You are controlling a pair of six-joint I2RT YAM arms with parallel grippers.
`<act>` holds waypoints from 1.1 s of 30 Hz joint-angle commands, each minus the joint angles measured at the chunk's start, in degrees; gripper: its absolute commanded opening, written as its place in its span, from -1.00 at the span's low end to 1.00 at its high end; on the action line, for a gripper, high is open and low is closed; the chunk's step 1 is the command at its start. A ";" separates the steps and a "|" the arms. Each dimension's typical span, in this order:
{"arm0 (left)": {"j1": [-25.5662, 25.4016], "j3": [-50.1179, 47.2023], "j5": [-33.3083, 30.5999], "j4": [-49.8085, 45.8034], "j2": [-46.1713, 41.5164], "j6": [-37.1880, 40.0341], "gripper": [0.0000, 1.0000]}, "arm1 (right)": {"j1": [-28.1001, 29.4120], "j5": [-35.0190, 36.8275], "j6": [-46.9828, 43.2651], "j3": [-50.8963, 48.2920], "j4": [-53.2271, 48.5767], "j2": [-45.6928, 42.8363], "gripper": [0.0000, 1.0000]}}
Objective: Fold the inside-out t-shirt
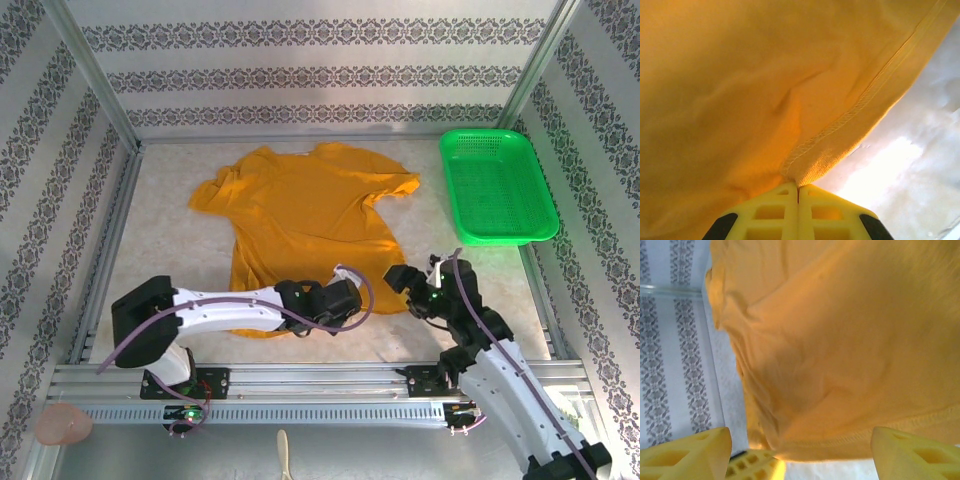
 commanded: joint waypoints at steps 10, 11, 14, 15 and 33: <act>1.47 3.21 -1.99 -5.67 -5.11 2.24 -1.00 | 22.49 20.92 18.53 -4.31 10.03 0.22 0.61; 1.45 3.21 -1.90 -5.76 -5.33 2.13 -1.00 | 23.60 22.13 19.48 -4.40 11.82 1.95 0.61; 1.44 3.31 -1.94 -5.99 -5.81 2.12 -1.00 | 26.03 23.96 22.21 -4.31 18.52 7.32 0.62; 1.44 3.40 -2.07 -6.11 -5.89 2.13 -1.00 | 26.65 23.85 22.64 -3.68 20.20 9.44 0.62; 1.47 3.75 -2.08 -5.48 -8.31 3.37 -1.00 | 33.23 35.09 32.94 0.98 31.98 23.67 0.69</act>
